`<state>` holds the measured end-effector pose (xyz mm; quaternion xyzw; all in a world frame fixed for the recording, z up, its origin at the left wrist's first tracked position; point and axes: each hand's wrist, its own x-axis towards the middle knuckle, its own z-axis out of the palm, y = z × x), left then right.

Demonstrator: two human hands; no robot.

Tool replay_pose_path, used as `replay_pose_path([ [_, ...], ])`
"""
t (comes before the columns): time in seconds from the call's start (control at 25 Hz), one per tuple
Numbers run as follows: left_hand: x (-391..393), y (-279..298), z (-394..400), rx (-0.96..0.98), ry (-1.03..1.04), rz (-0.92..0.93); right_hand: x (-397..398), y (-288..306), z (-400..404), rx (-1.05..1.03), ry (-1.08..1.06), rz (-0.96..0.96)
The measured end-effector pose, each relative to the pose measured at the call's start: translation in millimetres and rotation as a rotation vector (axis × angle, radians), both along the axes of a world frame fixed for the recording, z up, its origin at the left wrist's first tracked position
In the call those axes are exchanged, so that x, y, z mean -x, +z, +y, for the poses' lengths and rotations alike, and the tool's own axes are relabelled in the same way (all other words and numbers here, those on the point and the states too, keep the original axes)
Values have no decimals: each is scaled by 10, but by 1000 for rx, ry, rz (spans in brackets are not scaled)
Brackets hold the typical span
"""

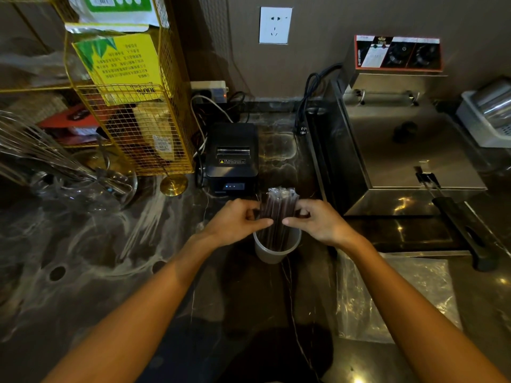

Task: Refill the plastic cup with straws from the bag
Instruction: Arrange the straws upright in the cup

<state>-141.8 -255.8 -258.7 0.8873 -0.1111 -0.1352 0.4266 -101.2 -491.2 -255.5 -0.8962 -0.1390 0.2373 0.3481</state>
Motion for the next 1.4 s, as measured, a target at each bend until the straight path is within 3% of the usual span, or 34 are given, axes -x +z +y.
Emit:
replay_pose_path([
  [0.24,16,-77,-98,-35,137,-19,84,-22,22,-41,-35,-4],
  [0.52,134,-98,8,-176,77,-104,241,-13,-94,1,-68,-48],
  [0.72,180,-167,82,-73,89,-157,310,-115,-206,-89,-60,-32],
  [0.88,112,-187,14,-202,97,-289,309,-150,-159,-158,-73,-51],
  [1.16,20,-12,23,-502,-66,-352,290,-168,-128,-180,-91,-24],
  [1.28,40,-71,-13,-446,-30,-277,313,-154,-124,-189,-122,-19],
  [1.4,96,-152,-12,-261,91,-183,342,-160,-151,-198,-164,52],
])
